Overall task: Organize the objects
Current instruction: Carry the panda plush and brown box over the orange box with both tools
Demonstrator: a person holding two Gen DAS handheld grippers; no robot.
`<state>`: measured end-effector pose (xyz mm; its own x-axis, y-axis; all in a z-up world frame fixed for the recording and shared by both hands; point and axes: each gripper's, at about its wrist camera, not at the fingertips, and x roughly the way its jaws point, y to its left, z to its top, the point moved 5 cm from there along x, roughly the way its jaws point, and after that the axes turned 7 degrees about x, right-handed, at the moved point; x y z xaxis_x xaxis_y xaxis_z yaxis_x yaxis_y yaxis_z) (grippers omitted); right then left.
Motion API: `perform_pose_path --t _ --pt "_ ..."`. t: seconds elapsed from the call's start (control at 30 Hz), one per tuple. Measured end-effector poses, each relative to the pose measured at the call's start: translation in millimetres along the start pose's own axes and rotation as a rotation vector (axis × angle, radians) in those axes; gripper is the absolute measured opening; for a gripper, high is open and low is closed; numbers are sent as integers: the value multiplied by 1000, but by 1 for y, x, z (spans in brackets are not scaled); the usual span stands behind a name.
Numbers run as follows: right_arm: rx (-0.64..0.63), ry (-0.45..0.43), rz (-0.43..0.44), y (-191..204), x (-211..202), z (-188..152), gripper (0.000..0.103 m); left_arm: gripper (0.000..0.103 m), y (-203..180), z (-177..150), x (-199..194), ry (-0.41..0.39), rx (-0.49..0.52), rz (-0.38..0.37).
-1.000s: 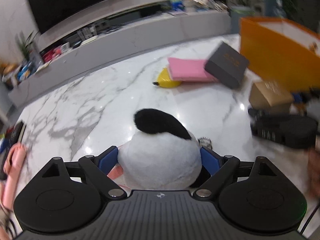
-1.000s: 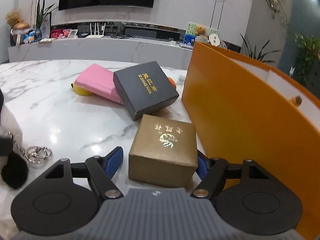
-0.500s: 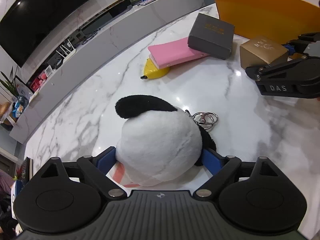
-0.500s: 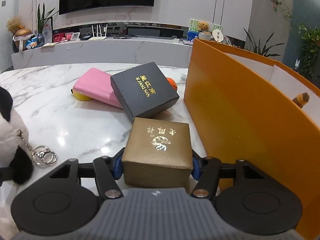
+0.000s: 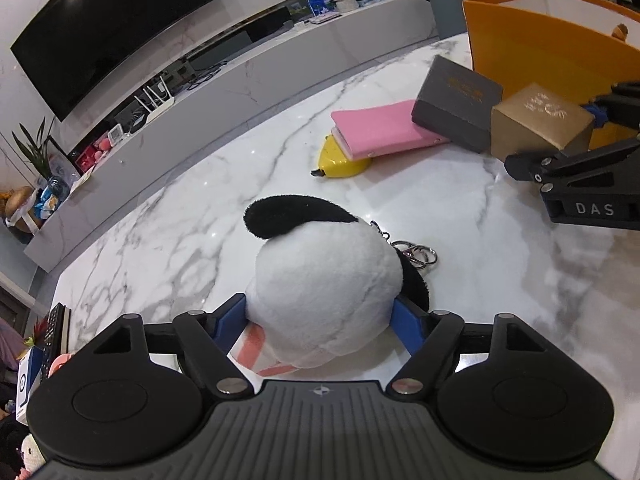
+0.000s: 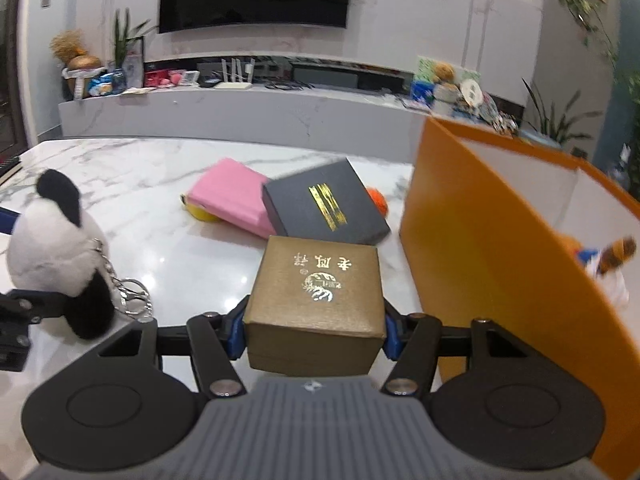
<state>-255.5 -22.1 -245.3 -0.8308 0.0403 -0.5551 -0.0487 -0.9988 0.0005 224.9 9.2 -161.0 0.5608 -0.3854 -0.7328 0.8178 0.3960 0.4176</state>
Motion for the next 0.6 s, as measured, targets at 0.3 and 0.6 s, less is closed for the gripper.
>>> perform_pose_path --t 0.3,0.6 --pt "-78 -91 70 3 -23 37 63 88 6 8 -6 -7 -51 15" --pt "-75 -94 154 -8 -45 78 63 88 7 35 -25 -41 -61 27"
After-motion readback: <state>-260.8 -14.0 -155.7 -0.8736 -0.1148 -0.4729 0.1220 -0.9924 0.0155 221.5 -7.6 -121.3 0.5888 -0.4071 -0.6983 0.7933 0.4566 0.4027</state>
